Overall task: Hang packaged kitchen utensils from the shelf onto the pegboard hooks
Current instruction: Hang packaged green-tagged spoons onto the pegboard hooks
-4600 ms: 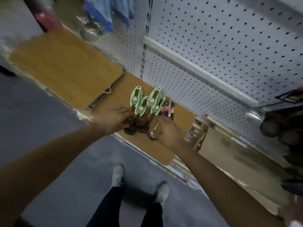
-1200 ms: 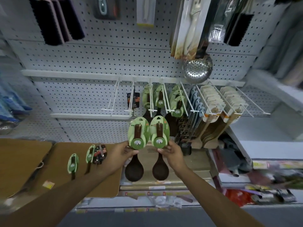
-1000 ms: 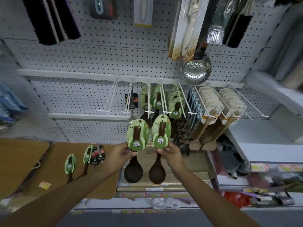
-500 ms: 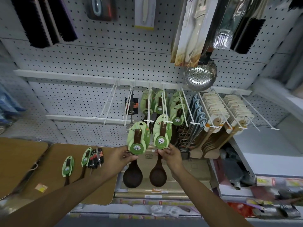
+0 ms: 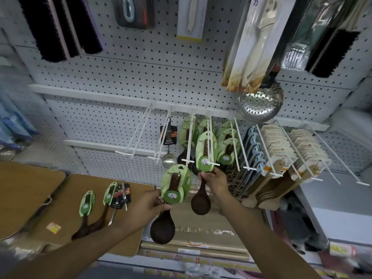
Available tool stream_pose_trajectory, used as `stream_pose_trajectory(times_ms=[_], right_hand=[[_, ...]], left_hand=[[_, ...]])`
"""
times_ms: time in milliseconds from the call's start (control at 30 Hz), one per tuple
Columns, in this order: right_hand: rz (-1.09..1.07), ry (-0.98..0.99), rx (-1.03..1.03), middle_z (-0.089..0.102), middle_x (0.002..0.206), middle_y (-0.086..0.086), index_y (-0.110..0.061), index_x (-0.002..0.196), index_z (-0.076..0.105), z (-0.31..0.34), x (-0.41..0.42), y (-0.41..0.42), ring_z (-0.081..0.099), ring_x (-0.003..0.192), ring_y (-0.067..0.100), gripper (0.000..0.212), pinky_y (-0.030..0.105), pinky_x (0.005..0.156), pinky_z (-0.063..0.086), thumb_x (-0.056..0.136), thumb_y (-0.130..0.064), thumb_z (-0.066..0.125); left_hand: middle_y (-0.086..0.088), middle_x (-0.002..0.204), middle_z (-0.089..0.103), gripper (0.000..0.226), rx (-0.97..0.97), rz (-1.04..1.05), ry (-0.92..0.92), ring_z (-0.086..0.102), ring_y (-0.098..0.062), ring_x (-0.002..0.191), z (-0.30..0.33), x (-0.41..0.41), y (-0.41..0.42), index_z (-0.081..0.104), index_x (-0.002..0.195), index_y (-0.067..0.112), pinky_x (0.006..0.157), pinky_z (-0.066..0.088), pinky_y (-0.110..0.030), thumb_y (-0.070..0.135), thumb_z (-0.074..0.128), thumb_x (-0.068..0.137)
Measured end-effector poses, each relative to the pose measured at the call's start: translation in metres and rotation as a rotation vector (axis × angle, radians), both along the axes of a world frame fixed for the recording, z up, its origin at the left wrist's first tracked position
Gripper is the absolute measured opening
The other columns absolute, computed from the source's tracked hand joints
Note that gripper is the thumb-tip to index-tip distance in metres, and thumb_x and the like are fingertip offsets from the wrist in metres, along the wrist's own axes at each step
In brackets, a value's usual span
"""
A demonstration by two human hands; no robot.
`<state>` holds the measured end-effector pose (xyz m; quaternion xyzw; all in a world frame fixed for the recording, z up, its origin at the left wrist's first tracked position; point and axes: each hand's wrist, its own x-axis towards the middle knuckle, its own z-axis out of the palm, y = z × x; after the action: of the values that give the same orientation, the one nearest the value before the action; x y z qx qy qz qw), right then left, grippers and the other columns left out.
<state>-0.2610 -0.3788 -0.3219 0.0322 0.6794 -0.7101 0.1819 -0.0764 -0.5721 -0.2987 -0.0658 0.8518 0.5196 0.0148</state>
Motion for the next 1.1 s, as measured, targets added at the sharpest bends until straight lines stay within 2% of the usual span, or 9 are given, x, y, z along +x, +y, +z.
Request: stream_pose_trajectory(times_ms=[67, 167, 267, 367, 567, 667, 800, 1033, 1100], right_hand=[[-0.032, -0.025, 0.014, 0.068, 0.078, 0.015, 0.009, 0.111, 0.056, -0.004, -0.006, -0.003, 0.068, 0.07, 0.019, 0.02, 0.029, 0.076, 0.059, 0.091, 0.01, 0.058], [-0.15, -0.067, 0.15, 0.07, 0.099, 0.011, 0.002, 0.13, 0.051, -0.014, -0.017, -0.006, 0.066, 0.101, 0.029, 0.046, 0.045, 0.099, 0.051, 0.087, 0.003, 0.066], [-0.153, -0.014, 0.262, 0.062, 0.115, 0.012, -0.001, 0.141, 0.038, -0.017, -0.007, -0.005, 0.056, 0.118, 0.034, 0.061, 0.052, 0.106, 0.043, 0.085, 0.009, 0.06], [0.004, 0.136, 0.246, 0.058, 0.109, -0.003, -0.008, 0.13, 0.049, -0.012, 0.023, 0.001, 0.055, 0.118, 0.027, 0.059, 0.047, 0.103, 0.046, 0.078, 0.019, 0.059], [0.424, 0.245, 0.116, 0.069, 0.105, 0.001, -0.015, 0.108, 0.061, 0.016, 0.07, 0.007, 0.066, 0.1, 0.008, 0.06, 0.022, 0.089, 0.052, 0.068, 0.029, 0.055], [0.433, 0.266, 0.046, 0.074, 0.092, -0.006, -0.011, 0.104, 0.066, 0.025, 0.083, 0.01, 0.069, 0.089, 0.004, 0.042, 0.02, 0.08, 0.053, 0.075, 0.019, 0.069], [0.332, 0.288, -0.032, 0.076, 0.097, 0.0, -0.003, 0.106, 0.069, 0.029, 0.089, 0.007, 0.071, 0.092, 0.011, 0.02, 0.023, 0.081, 0.055, 0.086, 0.001, 0.069], [0.251, 0.26, -0.026, 0.077, 0.094, 0.002, -0.013, 0.101, 0.071, 0.024, 0.086, -0.003, 0.072, 0.089, 0.016, 0.017, 0.027, 0.078, 0.056, 0.088, -0.003, 0.068], [0.254, 0.261, -0.015, 0.077, 0.095, 0.003, -0.01, 0.104, 0.071, 0.021, 0.085, -0.005, 0.072, 0.09, 0.018, 0.017, 0.027, 0.077, 0.056, 0.088, -0.005, 0.069]], left_hand=[[0.013, 0.092, 0.076, 0.038, 0.007, 0.008, -0.008, 0.072, -0.008, 0.089, -0.003, -0.001, 0.001, 0.072, 0.101, 0.031, 0.086, 0.057, -0.046, 0.058, 0.071, 0.074], [0.012, 0.092, 0.076, 0.021, 0.017, 0.017, 0.0, 0.072, -0.012, 0.088, -0.004, -0.003, 0.004, 0.073, 0.101, 0.032, 0.086, 0.057, -0.046, 0.038, 0.078, 0.082], [0.013, 0.09, 0.076, 0.018, 0.037, 0.028, 0.006, 0.072, -0.015, 0.087, -0.005, -0.006, 0.01, 0.073, 0.099, 0.028, 0.085, 0.058, -0.045, 0.021, 0.079, 0.084], [0.01, 0.091, 0.076, 0.018, 0.048, 0.036, 0.006, 0.072, -0.015, 0.086, -0.007, -0.008, 0.015, 0.073, 0.101, 0.025, 0.084, 0.058, -0.044, 0.02, 0.078, 0.085], [0.0, 0.088, 0.077, 0.022, 0.051, 0.06, 0.002, 0.073, -0.023, 0.08, -0.013, -0.009, 0.023, 0.073, 0.1, 0.019, 0.075, 0.058, -0.049, 0.032, 0.078, 0.083], [-0.006, 0.082, 0.076, 0.037, 0.055, 0.057, -0.01, 0.072, -0.025, 0.075, -0.021, -0.013, 0.025, 0.072, 0.099, 0.025, 0.07, 0.056, -0.043, 0.054, 0.074, 0.075], [-0.011, 0.074, 0.073, 0.016, 0.034, 0.077, 0.026, 0.069, -0.03, 0.07, -0.021, -0.017, 0.034, 0.067, 0.09, 0.035, 0.063, 0.051, -0.036, 0.03, 0.079, 0.082], [-0.013, 0.083, 0.074, 0.034, 0.066, 0.05, 0.017, 0.07, -0.034, 0.073, -0.034, -0.019, 0.03, 0.068, 0.099, 0.033, 0.07, 0.056, -0.049, 0.055, 0.073, 0.073], [-0.007, 0.086, 0.076, 0.026, 0.071, 0.036, 0.009, 0.072, -0.031, 0.075, -0.035, -0.022, 0.027, 0.068, 0.1, 0.035, 0.072, 0.058, -0.048, 0.045, 0.078, 0.077]])
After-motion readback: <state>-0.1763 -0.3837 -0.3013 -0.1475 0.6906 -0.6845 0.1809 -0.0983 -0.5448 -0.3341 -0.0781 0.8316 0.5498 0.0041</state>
